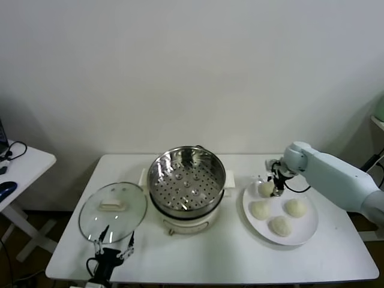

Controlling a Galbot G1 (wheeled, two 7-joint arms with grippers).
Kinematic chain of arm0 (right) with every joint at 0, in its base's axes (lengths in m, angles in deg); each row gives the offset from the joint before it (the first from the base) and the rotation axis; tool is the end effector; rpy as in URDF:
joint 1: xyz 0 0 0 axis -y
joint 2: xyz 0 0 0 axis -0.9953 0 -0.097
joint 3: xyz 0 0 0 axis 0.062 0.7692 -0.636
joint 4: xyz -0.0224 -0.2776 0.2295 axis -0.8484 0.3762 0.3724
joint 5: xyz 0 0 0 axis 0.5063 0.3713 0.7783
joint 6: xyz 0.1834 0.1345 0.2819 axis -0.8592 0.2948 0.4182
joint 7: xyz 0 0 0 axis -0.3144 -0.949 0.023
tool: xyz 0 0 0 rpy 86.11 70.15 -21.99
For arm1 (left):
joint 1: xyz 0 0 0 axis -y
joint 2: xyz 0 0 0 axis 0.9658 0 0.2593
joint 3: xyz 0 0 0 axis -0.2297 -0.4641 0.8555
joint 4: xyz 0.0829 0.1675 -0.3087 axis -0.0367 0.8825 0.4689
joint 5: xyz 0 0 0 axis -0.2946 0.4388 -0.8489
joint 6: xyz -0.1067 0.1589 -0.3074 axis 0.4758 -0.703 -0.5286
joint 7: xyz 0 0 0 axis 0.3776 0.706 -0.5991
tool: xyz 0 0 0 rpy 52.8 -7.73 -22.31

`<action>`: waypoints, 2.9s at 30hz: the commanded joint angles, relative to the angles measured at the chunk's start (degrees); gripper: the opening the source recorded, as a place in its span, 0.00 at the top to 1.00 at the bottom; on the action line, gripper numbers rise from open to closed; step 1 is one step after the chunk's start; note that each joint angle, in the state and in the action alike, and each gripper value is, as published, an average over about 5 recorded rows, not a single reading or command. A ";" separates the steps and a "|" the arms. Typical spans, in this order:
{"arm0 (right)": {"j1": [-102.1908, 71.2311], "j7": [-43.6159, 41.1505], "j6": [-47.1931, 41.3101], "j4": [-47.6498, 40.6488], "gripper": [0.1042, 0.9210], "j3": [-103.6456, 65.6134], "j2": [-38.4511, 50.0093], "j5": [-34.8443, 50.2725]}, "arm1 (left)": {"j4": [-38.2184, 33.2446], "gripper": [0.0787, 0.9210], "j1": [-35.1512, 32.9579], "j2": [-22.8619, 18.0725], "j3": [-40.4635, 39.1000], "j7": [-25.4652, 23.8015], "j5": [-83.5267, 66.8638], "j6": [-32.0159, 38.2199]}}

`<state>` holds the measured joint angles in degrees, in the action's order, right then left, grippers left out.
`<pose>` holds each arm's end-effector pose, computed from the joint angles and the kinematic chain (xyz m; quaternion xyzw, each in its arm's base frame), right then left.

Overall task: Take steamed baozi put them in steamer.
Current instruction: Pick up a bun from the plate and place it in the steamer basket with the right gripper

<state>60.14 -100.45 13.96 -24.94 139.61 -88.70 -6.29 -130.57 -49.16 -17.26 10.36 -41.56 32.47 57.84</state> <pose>0.5774 -0.1512 -0.2362 0.4340 -0.5700 0.5348 0.4479 0.1332 0.0868 -0.4360 -0.0367 -0.9848 -0.1394 0.0964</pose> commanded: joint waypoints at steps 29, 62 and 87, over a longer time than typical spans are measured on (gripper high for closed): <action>52.38 -1.51 22.71 35.26 0.36 35.29 -4.80 16.29 | -0.83 0.12 -0.16 0.26 0.79 0.28 -0.03 0.11; 28.72 4.20 44.49 1.39 0.39 29.35 -30.52 -5.73 | -1.79 0.12 -0.73 -0.42 2.68 0.31 0.34 0.46; 23.10 8.30 47.83 -6.56 0.30 26.93 -34.61 -6.26 | -0.79 0.12 -0.35 -0.52 2.64 0.37 1.04 1.41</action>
<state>84.67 -93.21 60.77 -29.35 166.96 -122.45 -12.21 -131.37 -49.52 -17.80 13.01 -41.19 33.50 59.21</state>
